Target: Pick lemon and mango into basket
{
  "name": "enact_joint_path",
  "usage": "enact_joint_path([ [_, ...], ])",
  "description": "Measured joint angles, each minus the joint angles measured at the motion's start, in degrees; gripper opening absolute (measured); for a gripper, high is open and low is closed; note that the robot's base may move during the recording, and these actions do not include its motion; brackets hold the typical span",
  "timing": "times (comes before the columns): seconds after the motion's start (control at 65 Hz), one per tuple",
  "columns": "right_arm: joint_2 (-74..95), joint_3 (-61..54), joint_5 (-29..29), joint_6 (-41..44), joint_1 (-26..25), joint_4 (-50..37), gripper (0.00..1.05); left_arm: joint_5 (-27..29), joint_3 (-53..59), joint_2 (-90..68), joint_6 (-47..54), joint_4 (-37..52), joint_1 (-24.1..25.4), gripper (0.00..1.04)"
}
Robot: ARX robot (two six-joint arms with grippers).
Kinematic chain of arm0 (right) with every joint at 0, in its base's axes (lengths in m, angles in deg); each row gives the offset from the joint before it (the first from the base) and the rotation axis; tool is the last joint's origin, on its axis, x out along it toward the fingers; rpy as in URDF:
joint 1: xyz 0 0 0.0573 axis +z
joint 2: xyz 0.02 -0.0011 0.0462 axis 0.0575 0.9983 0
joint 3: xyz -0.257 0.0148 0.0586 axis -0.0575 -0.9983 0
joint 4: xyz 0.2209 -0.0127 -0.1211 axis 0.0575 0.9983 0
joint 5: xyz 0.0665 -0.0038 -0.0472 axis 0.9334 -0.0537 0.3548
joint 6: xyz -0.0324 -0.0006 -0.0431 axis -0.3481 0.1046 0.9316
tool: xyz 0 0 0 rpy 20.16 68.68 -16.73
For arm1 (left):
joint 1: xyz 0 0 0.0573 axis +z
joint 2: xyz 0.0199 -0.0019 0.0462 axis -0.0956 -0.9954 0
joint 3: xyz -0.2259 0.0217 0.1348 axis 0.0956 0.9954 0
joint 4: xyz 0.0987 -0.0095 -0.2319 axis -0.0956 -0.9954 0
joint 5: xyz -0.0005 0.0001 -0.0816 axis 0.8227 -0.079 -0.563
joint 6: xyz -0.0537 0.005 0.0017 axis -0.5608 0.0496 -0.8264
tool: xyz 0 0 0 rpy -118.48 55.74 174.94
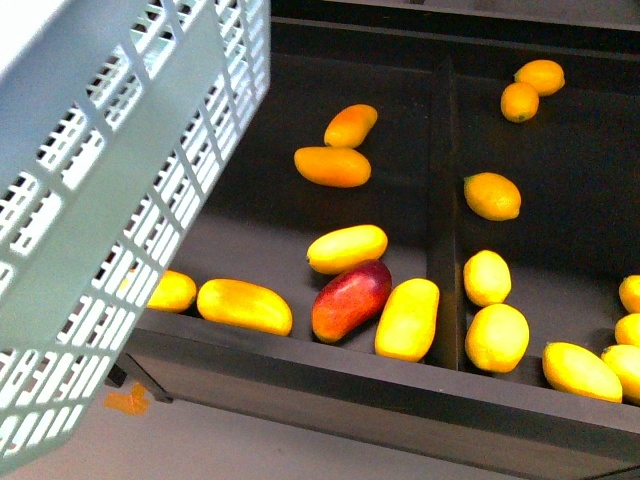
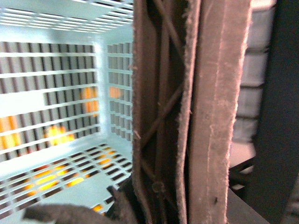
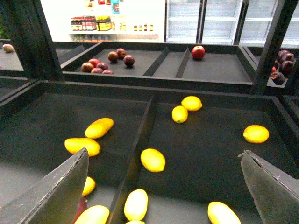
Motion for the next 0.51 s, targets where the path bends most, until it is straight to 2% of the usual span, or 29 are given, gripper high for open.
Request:
enact_joint_path([
  [0.062, 0.00, 0.00, -0.04, 0.00, 0.00, 0.00, 0.96, -3.02, -4.48, -3.45, 12.63, -10.40, -1.20, 0.15],
  [0.092, 0.00, 0.00, -0.04, 0.00, 0.00, 0.00, 0.96, -3.61, -4.94, -4.55, 17.99, -11.74, -2.08, 0.15],
  [0.154, 0.00, 0.00, -0.02, 0.00, 0.00, 0.00, 0.96, -3.78, -5.11, -7.69, 29.38, -11.52, -4.68, 0.15],
  [0.215, 0.00, 0.00, -0.22, 0.00, 0.00, 0.00, 0.96, -1.05, -5.81, -11.91, 35.10, -8.50, -7.54, 0.15],
  [0.338, 0.00, 0.00, -0.20, 0.00, 0.00, 0.00, 0.96, -0.70, -10.25, -18.03, 38.45, -5.57, -13.64, 0.15],
  [0.507, 0.00, 0.00, -0.22, 0.00, 0.00, 0.00, 0.96, -3.80, -15.17, -23.67, 35.36, -4.35, -21.77, 0.15],
])
